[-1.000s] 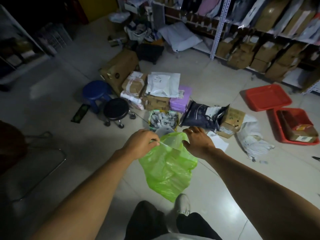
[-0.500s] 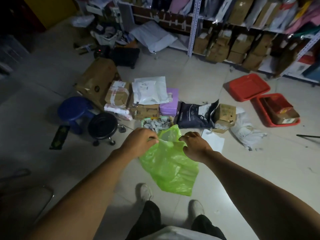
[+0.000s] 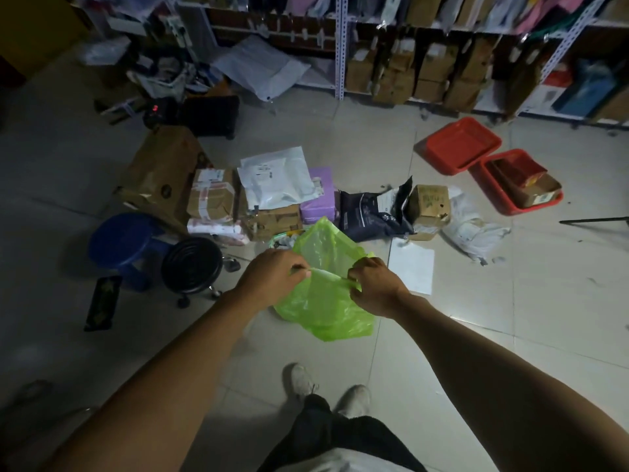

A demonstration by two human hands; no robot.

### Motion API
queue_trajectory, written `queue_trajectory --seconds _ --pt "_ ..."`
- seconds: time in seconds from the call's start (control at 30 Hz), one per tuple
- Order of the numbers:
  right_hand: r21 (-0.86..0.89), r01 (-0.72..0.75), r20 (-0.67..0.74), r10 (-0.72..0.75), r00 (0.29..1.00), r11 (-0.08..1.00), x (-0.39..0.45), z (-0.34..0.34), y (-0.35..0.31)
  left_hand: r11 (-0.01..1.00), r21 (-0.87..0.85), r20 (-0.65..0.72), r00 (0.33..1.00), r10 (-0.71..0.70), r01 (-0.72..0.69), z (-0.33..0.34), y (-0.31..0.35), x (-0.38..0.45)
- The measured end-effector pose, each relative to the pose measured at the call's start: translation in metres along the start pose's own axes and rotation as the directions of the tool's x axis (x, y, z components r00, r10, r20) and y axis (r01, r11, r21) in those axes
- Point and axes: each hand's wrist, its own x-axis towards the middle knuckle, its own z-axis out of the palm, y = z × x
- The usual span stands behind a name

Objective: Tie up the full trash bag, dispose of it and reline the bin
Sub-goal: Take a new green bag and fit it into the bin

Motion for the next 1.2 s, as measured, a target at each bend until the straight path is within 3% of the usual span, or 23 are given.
queue_trajectory --seconds 0.27,0.47,0.63,0.73,0.83,0.97,1.2 --pt "0.047 0.012 -0.054 -0.009 0.998 0.999 -0.020 0.005 0.011 0.944 0.210 -0.003 0.966 -0.258 0.253 0.019 0.003 -0.014" --pt "0.113 0.085 -0.166 -0.066 0.984 0.990 -0.040 0.009 0.004 0.842 0.212 0.103 0.845 -0.524 0.496 0.043 -0.013 -0.028" --pt "0.154 0.169 -0.277 -0.122 0.953 0.973 -0.049 0.010 -0.002 0.792 0.064 0.138 0.780 -0.610 0.607 0.049 -0.014 -0.027" --pt "0.180 0.176 -0.336 -0.108 0.936 0.968 -0.055 0.013 -0.007 0.606 -0.266 0.286 0.662 -0.693 0.750 0.051 0.000 -0.021" --pt "0.183 0.155 -0.382 -0.075 0.921 0.971 -0.062 0.016 -0.009 0.352 -0.426 0.547 0.547 -0.633 0.833 0.055 0.014 -0.015" --pt "0.182 0.134 -0.431 -0.043 0.901 0.974 -0.070 0.016 -0.010 0.316 -0.400 0.666 0.510 -0.545 0.860 0.066 0.028 -0.005" --pt "0.181 0.149 -0.466 -0.049 0.884 0.972 -0.086 0.008 -0.009 0.267 -0.477 0.756 0.545 -0.362 0.838 0.076 0.058 0.007"
